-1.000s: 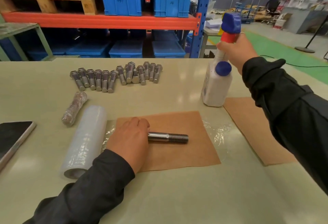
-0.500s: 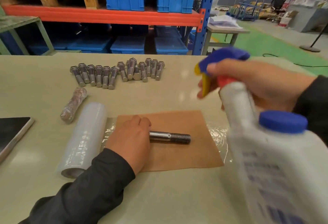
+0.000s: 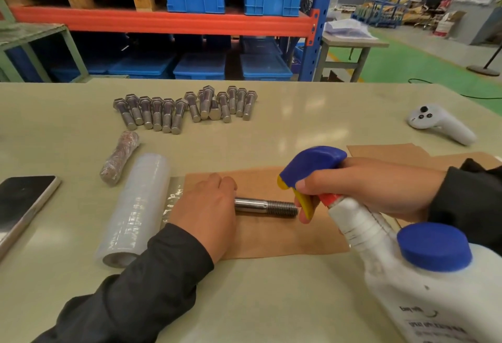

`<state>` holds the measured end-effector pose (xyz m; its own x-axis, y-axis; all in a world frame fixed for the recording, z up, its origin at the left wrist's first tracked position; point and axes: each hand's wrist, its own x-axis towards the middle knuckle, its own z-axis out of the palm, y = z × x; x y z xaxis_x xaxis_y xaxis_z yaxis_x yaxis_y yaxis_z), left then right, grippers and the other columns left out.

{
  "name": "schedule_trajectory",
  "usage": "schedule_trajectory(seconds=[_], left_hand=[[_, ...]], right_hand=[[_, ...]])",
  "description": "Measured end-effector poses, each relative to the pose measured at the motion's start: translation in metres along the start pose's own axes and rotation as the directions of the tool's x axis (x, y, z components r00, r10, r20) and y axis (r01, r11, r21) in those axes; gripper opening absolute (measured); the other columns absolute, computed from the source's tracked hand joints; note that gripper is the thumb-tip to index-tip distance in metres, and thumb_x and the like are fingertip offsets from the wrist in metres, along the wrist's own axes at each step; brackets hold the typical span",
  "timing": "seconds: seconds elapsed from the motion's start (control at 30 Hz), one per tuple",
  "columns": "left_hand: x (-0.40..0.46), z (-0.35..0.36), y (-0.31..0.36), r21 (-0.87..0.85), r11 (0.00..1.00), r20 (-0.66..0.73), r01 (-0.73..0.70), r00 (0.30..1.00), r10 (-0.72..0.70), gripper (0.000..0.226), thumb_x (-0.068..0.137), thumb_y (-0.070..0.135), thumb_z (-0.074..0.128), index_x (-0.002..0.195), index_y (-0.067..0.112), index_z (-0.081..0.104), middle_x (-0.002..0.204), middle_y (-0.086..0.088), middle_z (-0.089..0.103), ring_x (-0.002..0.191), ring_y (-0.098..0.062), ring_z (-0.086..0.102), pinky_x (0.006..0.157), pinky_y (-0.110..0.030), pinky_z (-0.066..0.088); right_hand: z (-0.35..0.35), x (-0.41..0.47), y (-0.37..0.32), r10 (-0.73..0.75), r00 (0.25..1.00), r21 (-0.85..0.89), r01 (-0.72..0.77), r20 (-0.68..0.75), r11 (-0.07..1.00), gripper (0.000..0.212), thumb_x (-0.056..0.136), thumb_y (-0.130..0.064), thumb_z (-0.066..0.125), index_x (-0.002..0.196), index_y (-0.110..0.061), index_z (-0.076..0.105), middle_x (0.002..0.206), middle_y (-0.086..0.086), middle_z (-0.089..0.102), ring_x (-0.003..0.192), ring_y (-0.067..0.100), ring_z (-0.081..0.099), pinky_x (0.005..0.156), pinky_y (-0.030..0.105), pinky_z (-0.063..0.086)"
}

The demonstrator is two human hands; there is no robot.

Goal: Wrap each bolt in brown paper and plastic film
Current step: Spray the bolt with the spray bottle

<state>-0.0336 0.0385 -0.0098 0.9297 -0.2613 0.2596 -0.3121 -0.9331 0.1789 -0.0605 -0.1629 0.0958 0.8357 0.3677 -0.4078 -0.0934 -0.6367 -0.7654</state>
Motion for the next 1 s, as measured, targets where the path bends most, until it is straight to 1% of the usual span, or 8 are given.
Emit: schedule_trajectory(seconds=[0.1,0.23,0.37,0.43,0.57,0.73,0.83,1.0], left_hand=[[-0.001,0.000,0.000,-0.012,1.000,0.008,0.001,1.000,-0.001,0.030,0.097,0.016,0.034,0.125,0.022,0.042,0.118,0.003,0.047,0.102,-0.015,0.050,0.081,-0.023,0.037],[-0.001,-0.001,0.000,-0.015,1.000,0.008,0.004,1.000,-0.004,0.030,0.098,0.016,0.033,0.126,0.022,0.042,0.119,0.003,0.047,0.103,-0.015,0.050,0.083,-0.024,0.039],[-0.001,0.000,0.000,-0.004,1.000,0.018,0.002,1.000,-0.002,0.029,0.097,0.016,0.034,0.125,0.021,0.042,0.118,0.003,0.047,0.102,-0.015,0.050,0.083,-0.024,0.039],[-0.001,0.001,0.000,0.013,1.000,0.017,0.001,1.000,-0.002,0.029,0.097,0.015,0.034,0.123,0.021,0.042,0.117,0.003,0.047,0.101,-0.016,0.050,0.082,-0.024,0.040],[-0.001,0.001,0.001,0.027,1.000,0.019,0.000,1.000,0.000,0.029,0.097,0.016,0.034,0.124,0.022,0.042,0.116,0.003,0.046,0.100,-0.015,0.050,0.081,-0.023,0.039],[-0.001,0.002,0.000,0.026,1.000,0.013,-0.004,1.000,0.004,0.032,0.096,0.016,0.035,0.127,0.023,0.041,0.116,0.004,0.047,0.099,-0.014,0.051,0.077,-0.022,0.037],[0.000,0.002,0.000,0.024,1.000,0.019,-0.003,1.000,0.003,0.032,0.095,0.015,0.036,0.126,0.021,0.044,0.115,0.002,0.049,0.098,-0.017,0.052,0.076,-0.024,0.037],[0.001,0.003,-0.001,0.025,1.000,0.018,-0.007,1.000,0.007,0.031,0.095,0.016,0.036,0.125,0.022,0.043,0.115,0.002,0.048,0.097,-0.016,0.052,0.076,-0.024,0.037]], right_hand=[[-0.002,0.001,0.002,-0.008,1.000,-0.015,0.009,0.008,1.000,0.044,0.072,-0.050,0.055,0.077,-0.008,0.068,0.099,0.004,0.068,0.104,0.022,0.058,0.101,0.035,0.040],[-0.007,-0.002,0.001,-0.017,1.000,-0.048,0.017,0.002,0.999,0.052,0.064,-0.055,0.061,0.084,-0.007,0.069,0.099,-0.001,0.070,0.104,0.019,0.060,0.103,0.036,0.039],[-0.032,-0.005,-0.015,-0.107,0.964,-0.025,0.105,-0.244,0.994,0.047,0.063,-0.049,0.059,0.086,-0.010,0.071,0.098,-0.006,0.071,0.098,0.008,0.063,0.086,0.015,0.044],[-0.053,-0.001,-0.022,-0.160,0.881,-0.064,0.147,-0.445,0.987,0.031,0.076,-0.041,0.061,0.088,-0.014,0.070,0.093,-0.005,0.072,0.088,0.007,0.064,0.069,0.010,0.046],[-0.097,0.022,-0.022,-0.216,0.643,-0.224,0.070,-0.735,0.972,0.022,0.090,-0.047,0.050,0.079,-0.027,0.052,0.075,-0.006,0.051,0.065,0.006,0.045,0.060,0.019,0.035],[-0.135,0.070,0.000,-0.309,0.489,-0.309,0.083,-0.816,0.947,0.025,0.093,-0.042,0.048,0.095,-0.018,0.047,0.071,-0.004,0.042,0.068,0.013,0.042,0.059,0.020,0.035],[-0.146,0.091,0.010,-0.297,0.414,-0.253,0.158,-0.860,0.954,0.025,0.092,-0.043,0.049,0.099,-0.019,0.045,0.072,-0.010,0.041,0.064,0.004,0.038,0.060,0.017,0.035],[-0.152,0.115,0.012,-0.281,0.360,-0.214,0.215,-0.890,0.953,0.027,0.090,-0.045,0.050,0.099,-0.019,0.046,0.074,-0.012,0.042,0.064,0.001,0.040,0.062,0.016,0.036]])
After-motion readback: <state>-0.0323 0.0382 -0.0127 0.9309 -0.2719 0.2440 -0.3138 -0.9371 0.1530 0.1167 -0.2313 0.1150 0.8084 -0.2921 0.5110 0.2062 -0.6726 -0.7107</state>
